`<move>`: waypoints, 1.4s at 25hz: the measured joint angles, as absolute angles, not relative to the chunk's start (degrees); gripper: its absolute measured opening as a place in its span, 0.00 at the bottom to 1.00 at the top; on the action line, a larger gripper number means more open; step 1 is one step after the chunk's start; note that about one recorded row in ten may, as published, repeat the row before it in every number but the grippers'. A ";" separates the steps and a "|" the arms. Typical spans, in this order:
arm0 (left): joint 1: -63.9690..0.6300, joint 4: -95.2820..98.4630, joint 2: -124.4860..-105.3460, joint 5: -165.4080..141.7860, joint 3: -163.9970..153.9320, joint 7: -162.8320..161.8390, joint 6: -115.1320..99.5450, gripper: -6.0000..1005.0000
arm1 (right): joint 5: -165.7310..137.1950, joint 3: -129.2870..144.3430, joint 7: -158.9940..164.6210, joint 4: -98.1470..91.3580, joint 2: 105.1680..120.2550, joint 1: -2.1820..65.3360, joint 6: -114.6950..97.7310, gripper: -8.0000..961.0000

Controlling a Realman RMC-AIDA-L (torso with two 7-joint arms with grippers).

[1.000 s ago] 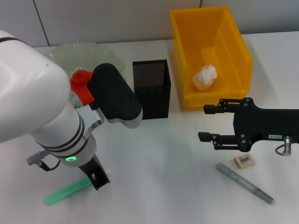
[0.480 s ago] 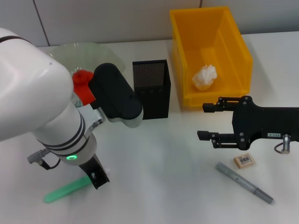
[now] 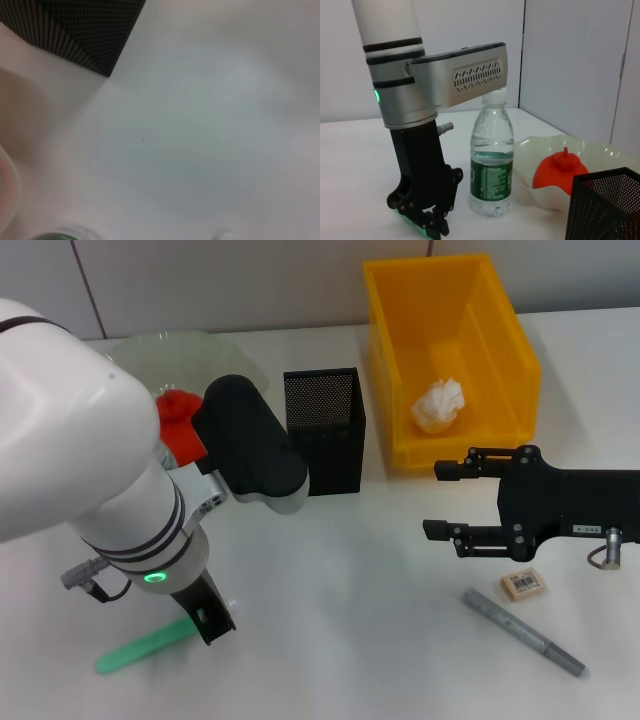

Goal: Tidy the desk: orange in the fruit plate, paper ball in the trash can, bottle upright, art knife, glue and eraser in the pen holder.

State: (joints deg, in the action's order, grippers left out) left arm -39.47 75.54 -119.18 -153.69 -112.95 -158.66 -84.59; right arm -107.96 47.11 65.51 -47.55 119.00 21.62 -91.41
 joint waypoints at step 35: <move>-39.64 79.68 -119.18 -153.26 -113.65 -158.56 -84.07 0.07 | -107.93 46.28 65.26 -46.75 119.00 21.42 -90.06 0.72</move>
